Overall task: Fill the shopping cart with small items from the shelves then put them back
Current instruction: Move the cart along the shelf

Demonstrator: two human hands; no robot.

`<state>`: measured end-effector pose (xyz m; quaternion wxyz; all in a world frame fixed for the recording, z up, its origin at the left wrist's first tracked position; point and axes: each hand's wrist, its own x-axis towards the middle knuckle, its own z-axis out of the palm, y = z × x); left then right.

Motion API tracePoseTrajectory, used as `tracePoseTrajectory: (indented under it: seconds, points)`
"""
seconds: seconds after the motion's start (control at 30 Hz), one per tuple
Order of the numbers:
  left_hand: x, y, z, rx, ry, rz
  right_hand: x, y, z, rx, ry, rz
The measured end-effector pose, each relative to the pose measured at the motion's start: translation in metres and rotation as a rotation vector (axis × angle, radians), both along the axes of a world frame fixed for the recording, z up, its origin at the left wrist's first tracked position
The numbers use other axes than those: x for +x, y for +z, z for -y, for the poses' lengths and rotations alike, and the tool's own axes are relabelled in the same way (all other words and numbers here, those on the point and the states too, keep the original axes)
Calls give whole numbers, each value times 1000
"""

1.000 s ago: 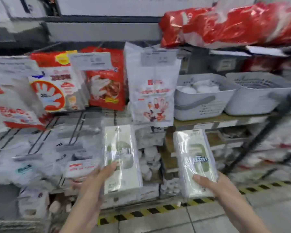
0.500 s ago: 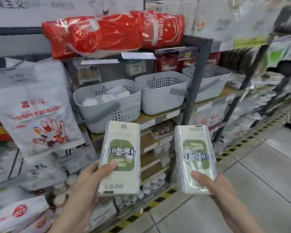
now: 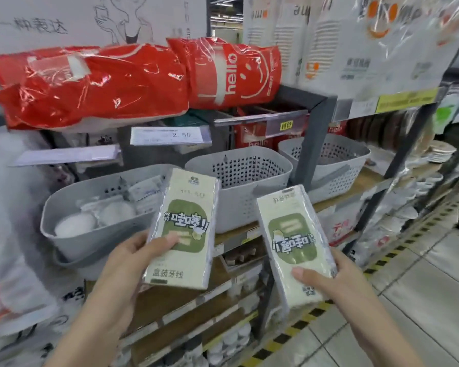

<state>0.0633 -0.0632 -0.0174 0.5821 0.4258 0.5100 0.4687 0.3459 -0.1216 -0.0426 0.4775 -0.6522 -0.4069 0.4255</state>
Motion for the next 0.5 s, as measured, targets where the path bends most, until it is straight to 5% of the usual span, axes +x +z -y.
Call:
tracePoseTrajectory:
  seconds: [0.3, 0.5]
  points:
    - [22, 38, -101, 54, -44, -227, 33, 13, -73, 184, 8, 327]
    - [34, 53, -139, 38, -50, -338, 53, 35, -128, 440, 225, 908]
